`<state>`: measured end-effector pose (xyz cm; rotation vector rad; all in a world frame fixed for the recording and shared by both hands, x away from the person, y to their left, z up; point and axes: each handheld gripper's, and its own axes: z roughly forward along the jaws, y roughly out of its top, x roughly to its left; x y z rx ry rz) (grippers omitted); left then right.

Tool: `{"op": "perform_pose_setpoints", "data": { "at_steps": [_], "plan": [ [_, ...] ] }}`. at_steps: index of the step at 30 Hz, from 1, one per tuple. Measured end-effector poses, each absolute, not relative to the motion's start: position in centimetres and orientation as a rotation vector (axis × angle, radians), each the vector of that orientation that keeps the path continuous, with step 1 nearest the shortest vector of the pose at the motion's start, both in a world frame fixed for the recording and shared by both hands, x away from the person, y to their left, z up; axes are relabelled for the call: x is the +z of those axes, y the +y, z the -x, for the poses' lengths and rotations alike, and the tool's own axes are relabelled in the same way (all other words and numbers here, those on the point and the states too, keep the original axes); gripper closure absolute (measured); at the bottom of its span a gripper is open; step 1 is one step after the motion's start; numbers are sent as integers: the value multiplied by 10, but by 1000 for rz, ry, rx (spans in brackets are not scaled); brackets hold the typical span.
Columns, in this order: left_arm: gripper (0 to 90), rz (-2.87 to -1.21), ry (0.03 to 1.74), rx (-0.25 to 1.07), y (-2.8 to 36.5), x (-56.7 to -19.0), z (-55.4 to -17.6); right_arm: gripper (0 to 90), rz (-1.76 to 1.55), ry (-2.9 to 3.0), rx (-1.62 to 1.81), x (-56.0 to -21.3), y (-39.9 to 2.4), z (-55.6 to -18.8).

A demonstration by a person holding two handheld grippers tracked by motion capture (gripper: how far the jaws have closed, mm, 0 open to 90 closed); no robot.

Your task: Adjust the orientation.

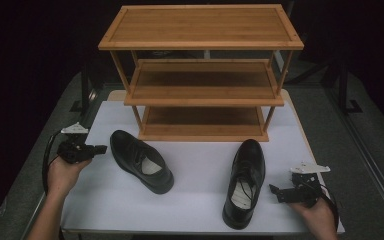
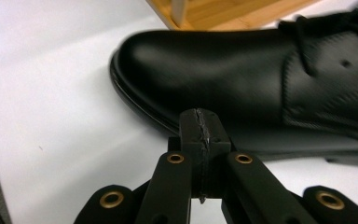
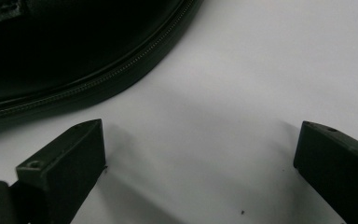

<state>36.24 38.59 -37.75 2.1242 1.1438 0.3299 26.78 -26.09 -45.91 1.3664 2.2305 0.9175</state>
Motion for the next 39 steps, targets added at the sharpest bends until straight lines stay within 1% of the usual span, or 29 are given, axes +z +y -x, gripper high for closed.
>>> {"op": "perform_pose_setpoints", "data": {
  "at_steps": [1, 11, 12, 19, 24, 28, 31, 39],
  "plan": [
    [899, -2130, 1145, 347, 386, -377, -372, 15, -1366, 2231, 917, -459, -261, -268],
    [899, -2123, 1179, 387, 389, -372, -404, 15, -1366, 2231, 917, -459, -261, -268],
    [900, -2113, 1194, 409, 390, -372, -411, 15, -1365, 2231, 917, -459, -261, -268],
    [900, -2084, 1224, 429, 396, -374, -432, 15, -1365, 2231, 918, -459, -261, -268],
    [900, -2097, 1239, 440, 399, -376, -443, 15, -1366, 2231, 918, -459, -261, -268],
    [900, -2108, 1249, 466, 399, -382, -452, 15, -1366, 2231, 918, -459, -261, -268],
    [900, -2132, 1277, 467, 402, -393, -458, 15, -1366, 2232, 919, -459, -261, -268],
    [900, -2168, 1280, 427, 398, -411, -465, 15, -1367, 2232, 919, -459, -261, -268]
  ]
}}
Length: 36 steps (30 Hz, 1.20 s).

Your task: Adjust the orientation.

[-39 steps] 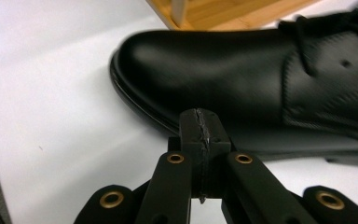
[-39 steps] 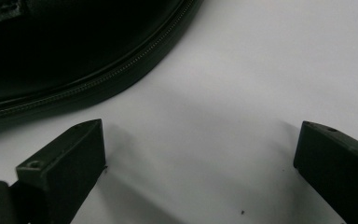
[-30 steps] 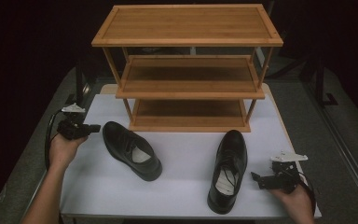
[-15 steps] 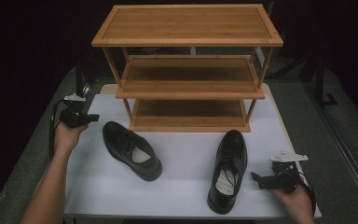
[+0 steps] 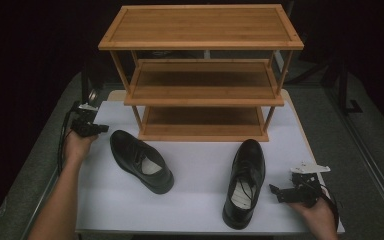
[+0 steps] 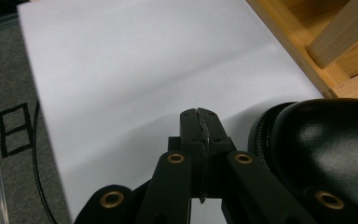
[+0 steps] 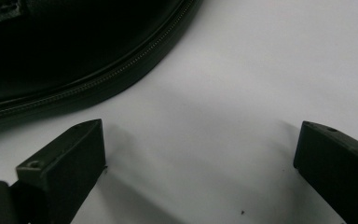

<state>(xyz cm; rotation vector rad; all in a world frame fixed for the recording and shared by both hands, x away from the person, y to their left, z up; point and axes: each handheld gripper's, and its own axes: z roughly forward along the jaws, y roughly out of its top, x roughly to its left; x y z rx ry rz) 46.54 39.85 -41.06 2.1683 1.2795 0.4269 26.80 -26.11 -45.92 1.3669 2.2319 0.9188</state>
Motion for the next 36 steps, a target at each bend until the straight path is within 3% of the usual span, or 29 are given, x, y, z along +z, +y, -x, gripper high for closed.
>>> {"op": "perform_pose_setpoints", "data": {
  "at_steps": [6, 9, 36],
  "plan": [
    [900, -2199, 1246, 365, 385, -417, -465, 15, -1366, 2231, 919, -459, -261, -268],
    [900, -2224, 1244, 408, 380, -416, -463, 15, -1365, 2232, 919, -459, -261, -268],
    [900, -2213, 1135, 305, 332, -415, -419, 15, -1367, 2232, 918, -459, -261, -268]
  ]
}}
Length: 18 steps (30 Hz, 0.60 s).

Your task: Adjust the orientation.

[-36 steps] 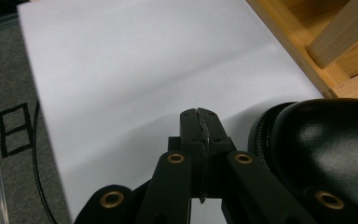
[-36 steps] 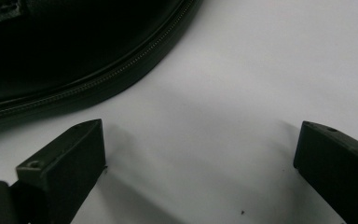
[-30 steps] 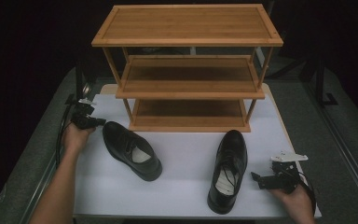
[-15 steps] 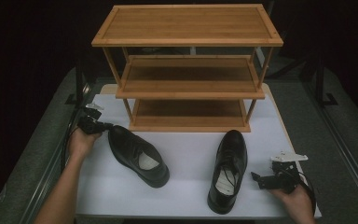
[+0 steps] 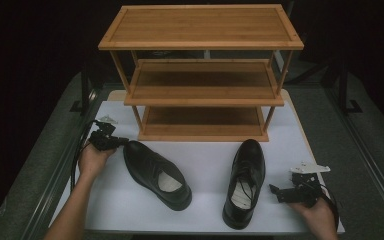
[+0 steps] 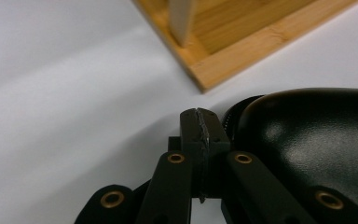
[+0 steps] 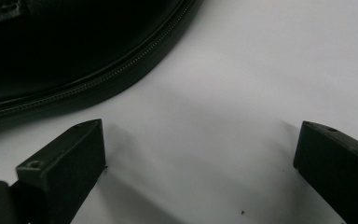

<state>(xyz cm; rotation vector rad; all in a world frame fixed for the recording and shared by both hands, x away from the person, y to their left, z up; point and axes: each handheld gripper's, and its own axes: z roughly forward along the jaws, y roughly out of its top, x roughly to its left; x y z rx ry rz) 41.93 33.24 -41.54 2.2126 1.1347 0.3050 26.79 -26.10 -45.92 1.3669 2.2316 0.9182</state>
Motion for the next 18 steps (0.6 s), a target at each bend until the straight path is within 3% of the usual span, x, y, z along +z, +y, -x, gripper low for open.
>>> {"op": "perform_pose_setpoints", "data": {
  "at_steps": [18],
  "plan": [
    [900, -2212, 1050, 261, 295, -422, -400, 15, -1365, 2232, 919, -459, -261, -268]
  ]
}}
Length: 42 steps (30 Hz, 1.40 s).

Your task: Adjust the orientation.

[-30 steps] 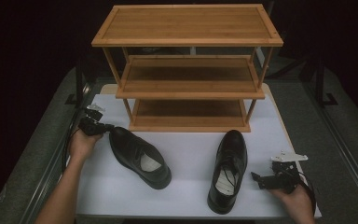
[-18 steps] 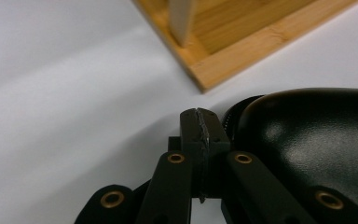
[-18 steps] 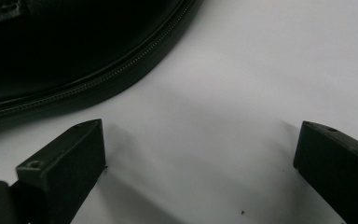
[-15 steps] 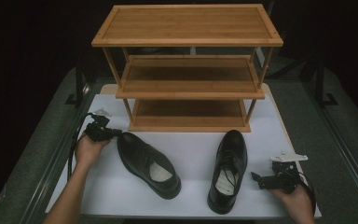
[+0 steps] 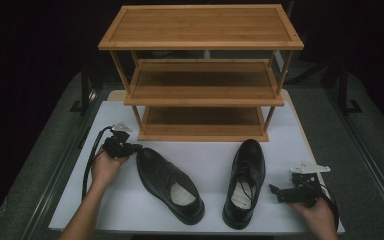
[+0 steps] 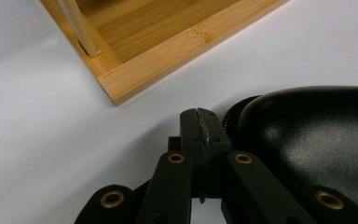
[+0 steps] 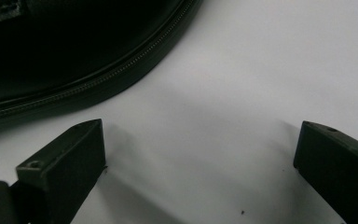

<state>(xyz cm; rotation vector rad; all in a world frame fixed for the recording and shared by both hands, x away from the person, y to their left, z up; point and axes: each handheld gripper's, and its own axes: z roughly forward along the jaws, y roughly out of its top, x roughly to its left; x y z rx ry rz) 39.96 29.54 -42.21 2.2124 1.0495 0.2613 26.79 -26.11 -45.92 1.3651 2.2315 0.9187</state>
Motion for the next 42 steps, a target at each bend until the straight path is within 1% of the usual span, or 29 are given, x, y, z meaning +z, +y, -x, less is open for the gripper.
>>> {"op": "perform_pose_setpoints", "data": {
  "at_steps": [10, 15, 16, 19, 25, 33, 38, 42],
  "plan": [
    [900, -2187, 1049, 265, 315, -412, -382, 15, -1366, 2232, 919, -459, -261, -268],
    [900, -2157, 1026, 301, 320, -406, -365, 15, -1365, 2231, 920, -459, -261, -268],
    [900, -2154, 1015, 321, 320, -405, -355, 15, -1364, 2231, 920, -459, -261, -268],
    [900, -2152, 1009, 328, 321, -405, -347, 15, -1365, 2232, 919, -459, -261, -268],
    [900, -2118, 971, 338, 324, -405, -317, 15, -1369, 2231, 920, -459, -261, -268],
    [900, -2110, 947, 306, 317, -411, -289, 15, -1366, 2233, 917, -459, -261, -268],
    [900, -2142, 918, 266, 307, -420, -276, 15, -1366, 2232, 917, -459, -261, -268],
    [900, -2184, 889, 238, 295, -427, -274, 15, -1366, 2232, 916, -459, -261, -268]
  ]
}}
